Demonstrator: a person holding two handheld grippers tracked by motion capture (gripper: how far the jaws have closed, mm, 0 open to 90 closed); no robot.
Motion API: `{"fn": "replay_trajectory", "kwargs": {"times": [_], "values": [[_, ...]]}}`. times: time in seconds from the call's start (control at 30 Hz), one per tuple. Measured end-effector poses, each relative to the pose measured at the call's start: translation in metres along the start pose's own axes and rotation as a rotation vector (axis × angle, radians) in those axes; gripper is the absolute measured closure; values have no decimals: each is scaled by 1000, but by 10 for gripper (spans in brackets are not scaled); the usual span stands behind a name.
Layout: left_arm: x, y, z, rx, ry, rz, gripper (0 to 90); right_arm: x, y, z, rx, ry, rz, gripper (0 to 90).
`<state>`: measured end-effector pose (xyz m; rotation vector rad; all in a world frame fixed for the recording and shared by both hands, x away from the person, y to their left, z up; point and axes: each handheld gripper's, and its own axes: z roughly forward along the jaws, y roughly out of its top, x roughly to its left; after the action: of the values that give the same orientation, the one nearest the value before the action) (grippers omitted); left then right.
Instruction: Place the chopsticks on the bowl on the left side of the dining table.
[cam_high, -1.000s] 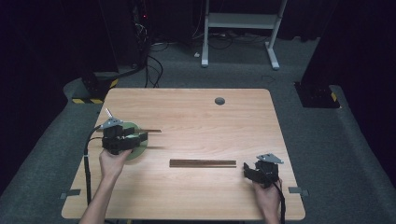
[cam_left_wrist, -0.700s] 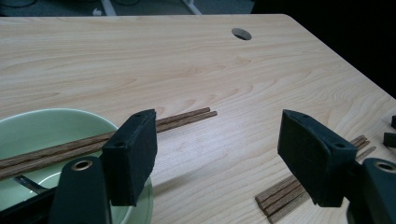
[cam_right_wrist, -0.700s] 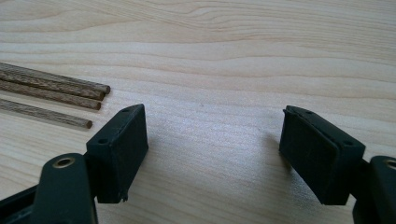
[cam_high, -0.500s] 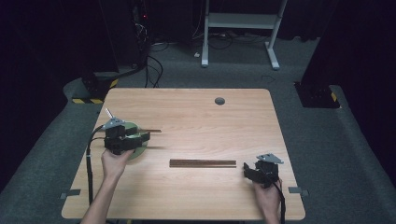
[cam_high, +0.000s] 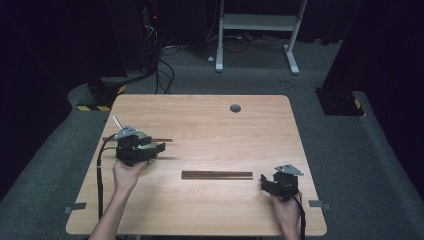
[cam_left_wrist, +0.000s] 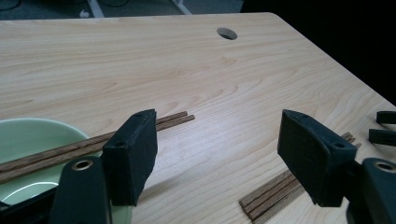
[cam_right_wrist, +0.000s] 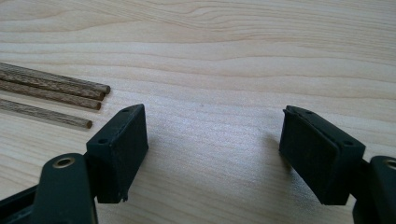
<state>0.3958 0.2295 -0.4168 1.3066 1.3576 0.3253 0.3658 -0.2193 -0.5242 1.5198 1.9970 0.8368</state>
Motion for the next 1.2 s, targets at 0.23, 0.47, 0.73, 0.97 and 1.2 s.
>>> {"fn": "replay_trajectory", "kwargs": {"times": [0.23,0.47,0.73,0.97,1.2], "values": [[-6,0,1,-3,-18,0,287,0,0,0,0,0,0,231],[-10,-3,3,7,-21,19,287,0,0,0,0,0,0,231],[-15,-6,5,21,-24,46,287,0,0,0,0,0,0,231],[-20,-9,8,20,-24,54,287,0,0,0,0,0,0,230],[-25,-13,11,31,-23,85,287,0,0,0,0,0,0,231]]}}
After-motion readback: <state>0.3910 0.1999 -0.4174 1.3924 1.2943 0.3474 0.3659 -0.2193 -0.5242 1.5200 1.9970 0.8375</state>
